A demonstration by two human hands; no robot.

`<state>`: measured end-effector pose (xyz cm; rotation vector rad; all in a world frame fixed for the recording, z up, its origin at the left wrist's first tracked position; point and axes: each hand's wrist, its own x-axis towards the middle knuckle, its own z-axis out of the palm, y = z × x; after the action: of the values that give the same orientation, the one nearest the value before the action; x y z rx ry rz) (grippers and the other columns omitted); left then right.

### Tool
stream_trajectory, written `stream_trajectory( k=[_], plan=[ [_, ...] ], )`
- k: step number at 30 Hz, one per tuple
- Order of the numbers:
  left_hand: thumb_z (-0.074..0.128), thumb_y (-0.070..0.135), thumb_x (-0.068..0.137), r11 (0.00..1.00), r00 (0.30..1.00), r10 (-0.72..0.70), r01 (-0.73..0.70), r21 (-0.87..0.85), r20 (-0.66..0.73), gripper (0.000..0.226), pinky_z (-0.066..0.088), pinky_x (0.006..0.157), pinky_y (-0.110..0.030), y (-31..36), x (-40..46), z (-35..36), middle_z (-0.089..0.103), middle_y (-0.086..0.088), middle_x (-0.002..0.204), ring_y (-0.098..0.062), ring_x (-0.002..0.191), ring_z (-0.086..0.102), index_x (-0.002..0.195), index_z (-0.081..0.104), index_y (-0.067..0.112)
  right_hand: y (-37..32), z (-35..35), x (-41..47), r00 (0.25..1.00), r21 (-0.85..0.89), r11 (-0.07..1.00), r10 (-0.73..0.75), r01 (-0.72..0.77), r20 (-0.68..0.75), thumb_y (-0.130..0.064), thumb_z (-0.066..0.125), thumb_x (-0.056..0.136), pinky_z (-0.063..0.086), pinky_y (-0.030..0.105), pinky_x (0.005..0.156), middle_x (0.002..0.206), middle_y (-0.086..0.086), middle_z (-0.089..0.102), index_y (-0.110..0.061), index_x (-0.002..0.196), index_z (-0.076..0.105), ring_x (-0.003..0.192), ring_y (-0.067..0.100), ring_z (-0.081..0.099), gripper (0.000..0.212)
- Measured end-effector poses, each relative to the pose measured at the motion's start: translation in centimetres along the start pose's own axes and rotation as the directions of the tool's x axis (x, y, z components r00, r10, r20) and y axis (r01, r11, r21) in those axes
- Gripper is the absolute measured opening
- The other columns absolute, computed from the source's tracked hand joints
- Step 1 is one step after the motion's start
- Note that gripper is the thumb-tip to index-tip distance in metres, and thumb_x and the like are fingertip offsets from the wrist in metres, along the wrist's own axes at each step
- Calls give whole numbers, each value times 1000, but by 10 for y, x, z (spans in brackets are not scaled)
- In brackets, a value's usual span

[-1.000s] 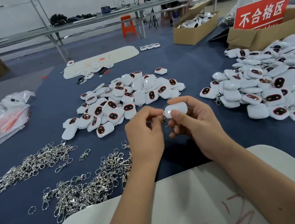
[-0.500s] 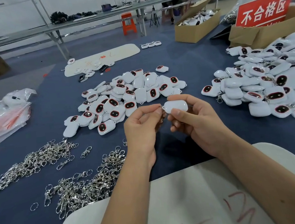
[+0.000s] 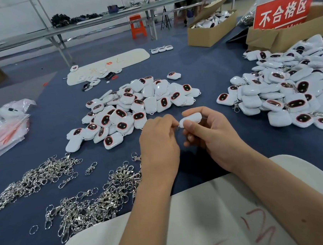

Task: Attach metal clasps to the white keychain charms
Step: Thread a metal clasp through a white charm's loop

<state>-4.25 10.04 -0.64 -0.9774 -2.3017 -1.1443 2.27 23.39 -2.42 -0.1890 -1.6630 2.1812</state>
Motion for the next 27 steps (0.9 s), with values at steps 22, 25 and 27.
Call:
stream_trajectory(
  k=[22, 25, 27],
  plan=[
    [49, 9, 106, 448, 788, -525, 578, -682, 323, 16, 56, 68, -27, 5, 6, 4, 67, -2, 79, -11, 69, 65, 96, 61, 7, -3, 2, 0, 996, 68, 997, -27, 22, 80, -6, 66, 99, 60, 31, 74, 88, 11, 71, -14, 126, 65, 68, 15, 62, 28],
    [48, 8, 106, 594, 846, -478, 510, -622, 237, 15, 54, 66, -21, 6, 3, 6, 65, 2, 80, -5, 68, 62, 94, 57, 8, -3, 3, -1, 997, 59, 998, -12, 8, 71, -6, 65, 100, 59, 31, 72, 83, 9, 70, -11, 124, 65, 66, 15, 60, 24],
    [49, 6, 104, 802, 925, -361, 374, -466, 121, 15, 48, 64, -18, 4, 1, 6, 60, 10, 73, -2, 64, 55, 90, 55, 9, -3, 3, 0, 998, 72, 997, -8, 4, 59, -7, 65, 100, 58, 30, 70, 82, 9, 70, -11, 121, 66, 65, 15, 60, 22]
  ],
)
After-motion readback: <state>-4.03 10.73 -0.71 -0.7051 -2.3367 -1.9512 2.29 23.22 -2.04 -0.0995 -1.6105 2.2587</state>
